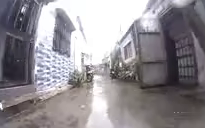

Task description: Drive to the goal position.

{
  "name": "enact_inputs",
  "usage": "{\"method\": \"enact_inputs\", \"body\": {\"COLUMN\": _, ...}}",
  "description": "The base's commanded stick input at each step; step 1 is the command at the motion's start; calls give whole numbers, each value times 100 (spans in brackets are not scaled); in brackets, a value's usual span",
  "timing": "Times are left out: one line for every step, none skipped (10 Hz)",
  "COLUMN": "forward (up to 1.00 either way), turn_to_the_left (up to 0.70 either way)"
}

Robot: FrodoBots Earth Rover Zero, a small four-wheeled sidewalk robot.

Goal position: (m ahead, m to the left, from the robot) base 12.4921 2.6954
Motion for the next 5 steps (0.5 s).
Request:
{"method": "enact_inputs", "body": {"forward": 99, "turn_to_the_left": 0}}
{"method": "enact_inputs", "body": {"forward": 99, "turn_to_the_left": 0}}
{"method": "enact_inputs", "body": {"forward": 99, "turn_to_the_left": 0}}
{"method": "enact_inputs", "body": {"forward": 99, "turn_to_the_left": 0}}
{"method": "enact_inputs", "body": {"forward": 99, "turn_to_the_left": 0}}
